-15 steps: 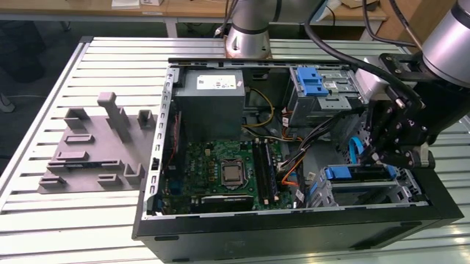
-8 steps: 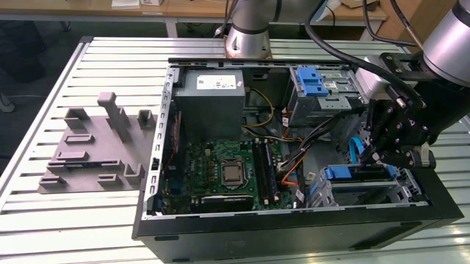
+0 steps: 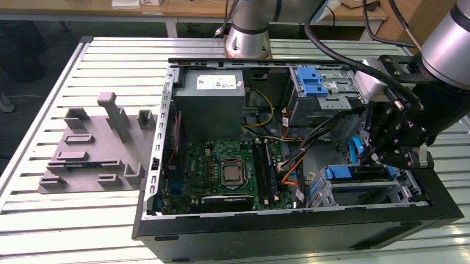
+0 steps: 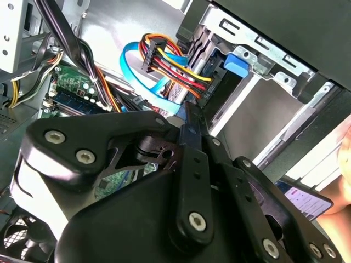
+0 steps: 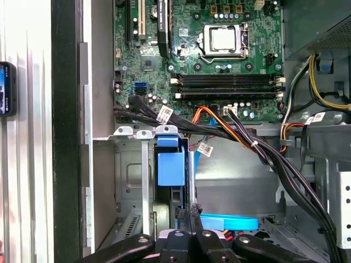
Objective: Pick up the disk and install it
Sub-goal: 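Insert the second disk wire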
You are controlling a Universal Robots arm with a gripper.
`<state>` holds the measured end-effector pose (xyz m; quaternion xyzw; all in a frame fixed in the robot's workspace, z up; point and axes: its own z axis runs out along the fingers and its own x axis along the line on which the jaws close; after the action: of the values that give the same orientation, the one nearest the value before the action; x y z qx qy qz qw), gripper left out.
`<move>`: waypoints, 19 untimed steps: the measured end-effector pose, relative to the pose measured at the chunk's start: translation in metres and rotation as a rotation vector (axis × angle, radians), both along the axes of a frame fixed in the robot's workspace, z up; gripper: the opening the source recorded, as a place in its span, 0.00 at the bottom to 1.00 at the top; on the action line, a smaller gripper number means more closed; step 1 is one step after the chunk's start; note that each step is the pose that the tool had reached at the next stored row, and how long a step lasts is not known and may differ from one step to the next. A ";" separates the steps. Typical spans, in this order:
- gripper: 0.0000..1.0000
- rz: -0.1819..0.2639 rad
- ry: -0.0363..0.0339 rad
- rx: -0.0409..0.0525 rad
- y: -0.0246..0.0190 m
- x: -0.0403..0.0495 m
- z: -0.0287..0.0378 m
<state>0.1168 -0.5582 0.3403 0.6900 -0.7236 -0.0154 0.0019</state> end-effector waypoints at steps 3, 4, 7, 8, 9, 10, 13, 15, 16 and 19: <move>0.11 0.000 0.0000 0.0032 0.0001 0.0006 -0.0009; 0.11 0.000 0.0000 0.0041 0.0001 0.0007 -0.0011; 0.11 0.000 0.0000 0.0077 0.0001 0.0010 -0.0016; 0.11 0.000 0.0000 0.0093 0.0000 0.0011 -0.0017; 0.11 0.000 0.0000 0.0111 0.0001 0.0012 -0.0019; 0.11 0.000 0.0000 0.0131 0.0001 0.0012 -0.0021; 0.11 0.000 0.0000 0.0191 0.0001 0.0013 -0.0028; 0.11 0.000 0.0000 0.0217 0.0001 0.0013 -0.0032; 0.11 0.000 0.0000 0.0224 0.0001 0.0013 -0.0034; 0.11 0.000 0.0000 0.0243 0.0001 0.0014 -0.0038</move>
<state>0.1182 -0.5581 0.3365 0.6900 -0.7234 -0.0242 -0.0065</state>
